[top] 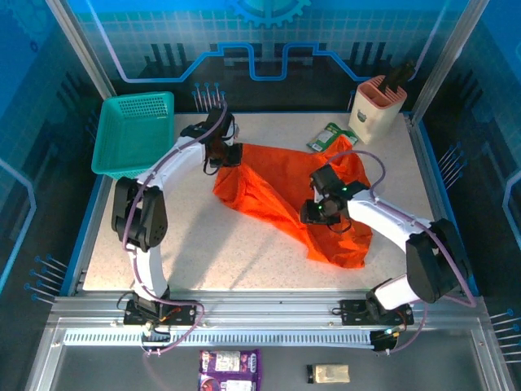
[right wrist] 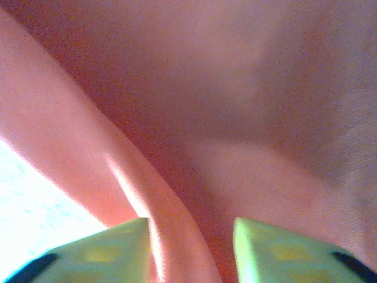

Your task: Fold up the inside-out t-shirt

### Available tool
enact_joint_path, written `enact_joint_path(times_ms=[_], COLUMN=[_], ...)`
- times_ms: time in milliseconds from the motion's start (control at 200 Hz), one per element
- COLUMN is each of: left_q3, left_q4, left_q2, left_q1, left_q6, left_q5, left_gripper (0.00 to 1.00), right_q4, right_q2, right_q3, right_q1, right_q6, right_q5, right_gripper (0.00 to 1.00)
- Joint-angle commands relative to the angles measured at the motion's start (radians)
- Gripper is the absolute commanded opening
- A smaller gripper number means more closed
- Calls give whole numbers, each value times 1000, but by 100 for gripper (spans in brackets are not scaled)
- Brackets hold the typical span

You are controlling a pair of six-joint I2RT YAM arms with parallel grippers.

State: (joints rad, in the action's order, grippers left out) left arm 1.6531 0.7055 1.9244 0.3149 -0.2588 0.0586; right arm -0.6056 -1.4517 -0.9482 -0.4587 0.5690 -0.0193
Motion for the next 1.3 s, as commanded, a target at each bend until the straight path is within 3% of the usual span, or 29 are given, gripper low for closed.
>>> enact_joint_path(times_ms=[0,195,320,595,765,926,1116,1296], left_q3=[9,-61,-78,-94,-92,-66,42,67], left_q4=[12,-2,-3,-10,-10,-14,10,73], left_q2=[-19,-62,-74,-97,-100,-74,26,5], left_q1=[-5,-5,-5,-5,-5,-5,-5,7], left_q6=[15,23,22,16,20,20,23,9], left_q5=[22,2,2,30,47,64,45,-11], left_gripper=[0,0,0,0,0,3,18,32], right_q4=[-36,-6,0,119,123,-19,-170,-177], right_q2=[71,58,-6,-178,-212,-19,123,80], right_q3=[-41,-24,-7,31,11,-34,-91,-111], right_q1=[138,465,586,693,706,615,335,52], right_q6=[-42,-24,-31,-22,-24,-69,-94,-66], right_q5=[-80,-310,-340,-381,-390,-307,-201,-140], right_gripper=[54,67,71,75,73,69,66,63])
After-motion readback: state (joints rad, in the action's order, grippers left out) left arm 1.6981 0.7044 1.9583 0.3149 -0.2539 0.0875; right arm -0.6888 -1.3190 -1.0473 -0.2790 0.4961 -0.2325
